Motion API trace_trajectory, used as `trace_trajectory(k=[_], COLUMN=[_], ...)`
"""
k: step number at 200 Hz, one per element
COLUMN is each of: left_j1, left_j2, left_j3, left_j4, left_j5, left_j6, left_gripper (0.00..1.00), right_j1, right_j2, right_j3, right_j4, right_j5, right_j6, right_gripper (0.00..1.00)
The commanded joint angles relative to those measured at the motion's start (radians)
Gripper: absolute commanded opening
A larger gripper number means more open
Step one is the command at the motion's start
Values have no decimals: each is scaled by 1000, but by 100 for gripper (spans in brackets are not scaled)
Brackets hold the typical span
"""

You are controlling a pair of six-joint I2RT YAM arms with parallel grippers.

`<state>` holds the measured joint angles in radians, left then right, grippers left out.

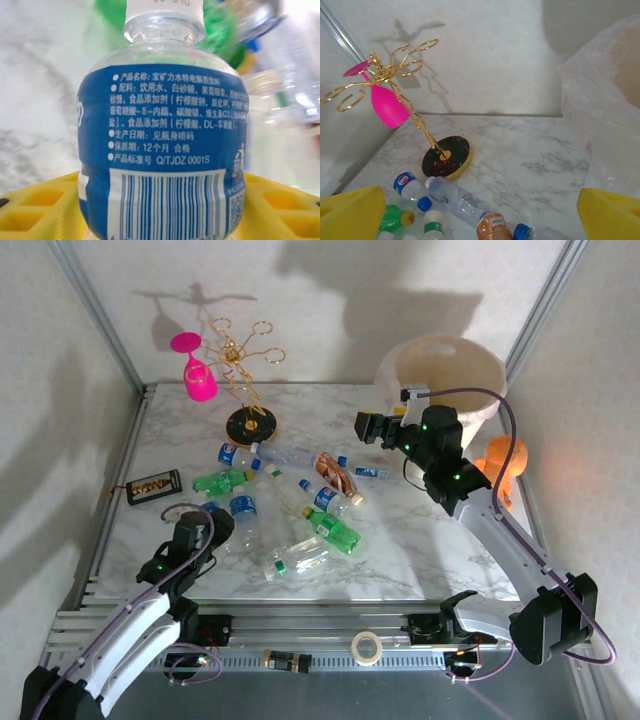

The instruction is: Put the plastic bottles in the bin

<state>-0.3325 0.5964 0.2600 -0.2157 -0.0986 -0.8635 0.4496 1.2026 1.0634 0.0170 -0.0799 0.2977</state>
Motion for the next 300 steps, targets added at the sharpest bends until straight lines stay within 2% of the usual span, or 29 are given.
trace_trajectory(k=[1,44,74,97,142,188,229,277,300], left_j1=[-9,-94,-195,-272,-398,-482,-508,-537,-542], left_j2=[-55,-31,113,245,440,544,579,615,629], left_j3=[42,42,66,133,257,318,360,400,409], left_j4=[161,501,736,830,886,899,877,879,892], left_j5=[57,78,80,88,78,44,36,46,53], left_j6=[24,52,121,204,360,446,502,550,555], left_gripper=[49,46,46,46,46,48,48,48,49], right_j1=[9,12,40,73,118,142,154,182,191], right_j2=[-12,-23,-10,1,30,60,84,118,132], right_j3=[-1,-44,-44,-37,-23,-21,-67,-78,-77], right_j4=[32,144,170,154,126,133,219,214,217], right_j5=[-42,-229,-312,-328,-365,-446,-567,-563,-571], right_j6=[12,51,55,40,46,55,110,118,118], right_gripper=[99,99,99,99,98,94,92,89,84])
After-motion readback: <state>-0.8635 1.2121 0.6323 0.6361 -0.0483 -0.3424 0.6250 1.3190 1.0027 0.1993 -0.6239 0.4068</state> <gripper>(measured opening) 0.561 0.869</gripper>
